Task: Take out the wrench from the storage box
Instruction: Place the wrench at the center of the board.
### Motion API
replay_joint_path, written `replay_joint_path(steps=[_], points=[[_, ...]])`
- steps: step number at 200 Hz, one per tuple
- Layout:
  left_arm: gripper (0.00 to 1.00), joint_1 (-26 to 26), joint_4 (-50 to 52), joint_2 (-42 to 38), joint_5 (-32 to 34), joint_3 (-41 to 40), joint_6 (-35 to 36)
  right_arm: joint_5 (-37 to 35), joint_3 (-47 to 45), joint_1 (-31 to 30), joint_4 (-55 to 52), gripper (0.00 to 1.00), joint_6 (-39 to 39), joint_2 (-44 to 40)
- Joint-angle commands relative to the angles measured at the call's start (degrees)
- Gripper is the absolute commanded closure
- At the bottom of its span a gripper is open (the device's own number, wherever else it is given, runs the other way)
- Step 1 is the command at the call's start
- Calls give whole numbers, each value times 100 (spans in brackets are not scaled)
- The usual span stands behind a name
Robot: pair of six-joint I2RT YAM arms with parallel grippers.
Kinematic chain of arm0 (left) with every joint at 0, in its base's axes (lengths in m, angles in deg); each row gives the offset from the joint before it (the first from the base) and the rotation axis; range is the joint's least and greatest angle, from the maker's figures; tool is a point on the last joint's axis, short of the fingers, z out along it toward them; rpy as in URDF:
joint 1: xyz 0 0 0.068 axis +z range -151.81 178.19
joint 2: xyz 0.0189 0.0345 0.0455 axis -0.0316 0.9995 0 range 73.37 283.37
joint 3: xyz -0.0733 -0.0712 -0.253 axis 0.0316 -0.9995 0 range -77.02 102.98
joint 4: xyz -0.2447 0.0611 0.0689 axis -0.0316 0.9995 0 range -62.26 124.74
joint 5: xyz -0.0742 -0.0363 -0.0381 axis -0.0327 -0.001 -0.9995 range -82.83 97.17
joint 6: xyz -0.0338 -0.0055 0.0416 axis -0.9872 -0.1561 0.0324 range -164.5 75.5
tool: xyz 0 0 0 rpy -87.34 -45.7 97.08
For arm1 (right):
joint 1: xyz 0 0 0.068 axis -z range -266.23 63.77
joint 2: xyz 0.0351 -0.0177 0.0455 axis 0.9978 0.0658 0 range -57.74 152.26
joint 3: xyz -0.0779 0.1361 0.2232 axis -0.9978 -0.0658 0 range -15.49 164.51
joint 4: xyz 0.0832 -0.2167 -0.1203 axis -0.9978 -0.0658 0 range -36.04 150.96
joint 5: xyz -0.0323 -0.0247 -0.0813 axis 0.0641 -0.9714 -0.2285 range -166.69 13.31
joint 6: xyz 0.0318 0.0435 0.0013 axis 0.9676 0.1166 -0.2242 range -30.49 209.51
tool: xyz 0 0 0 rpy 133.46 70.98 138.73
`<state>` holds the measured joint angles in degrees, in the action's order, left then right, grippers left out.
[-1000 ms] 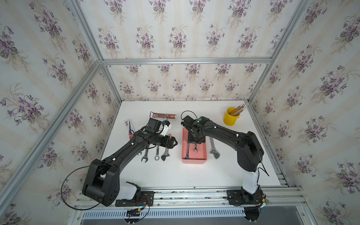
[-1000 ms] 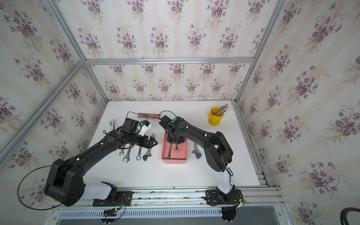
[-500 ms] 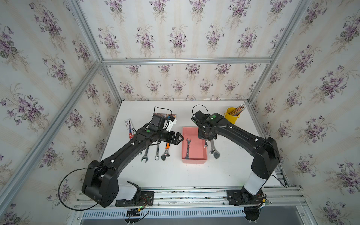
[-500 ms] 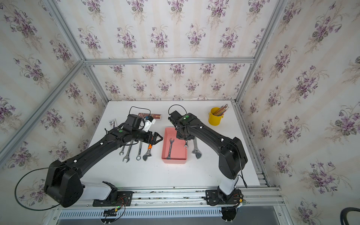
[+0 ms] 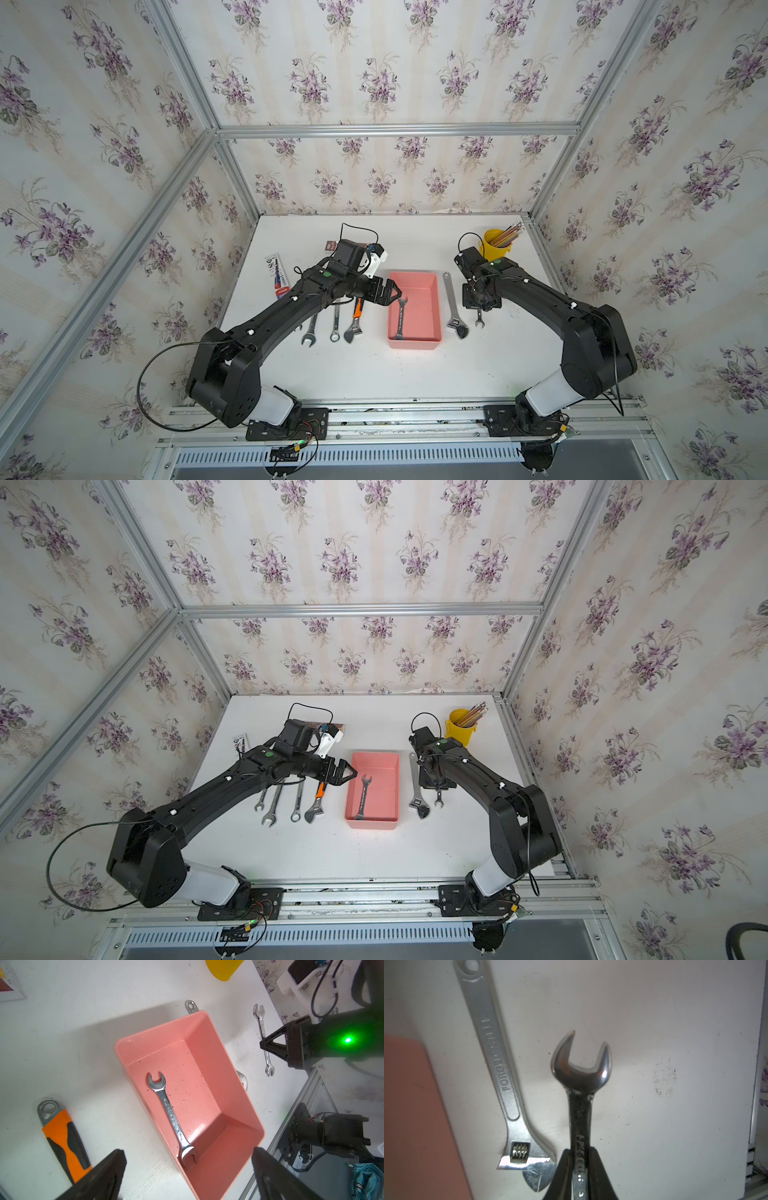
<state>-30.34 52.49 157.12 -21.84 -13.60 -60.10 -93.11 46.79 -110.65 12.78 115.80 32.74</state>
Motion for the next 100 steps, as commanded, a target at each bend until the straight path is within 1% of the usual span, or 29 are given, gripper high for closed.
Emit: replay_joint_path(steps=[1, 55, 100], points=[[1, -2, 64, 4, -76, 59, 40, 274, -197, 157, 695, 94, -462, 77], [1, -3, 178, 24, -60, 74, 153, 520, -421, 434, 1326, 94, -669, 516], [1, 6, 223, -6, -35, 5, 210, 620, -508, 439, 1595, 92, -635, 819]])
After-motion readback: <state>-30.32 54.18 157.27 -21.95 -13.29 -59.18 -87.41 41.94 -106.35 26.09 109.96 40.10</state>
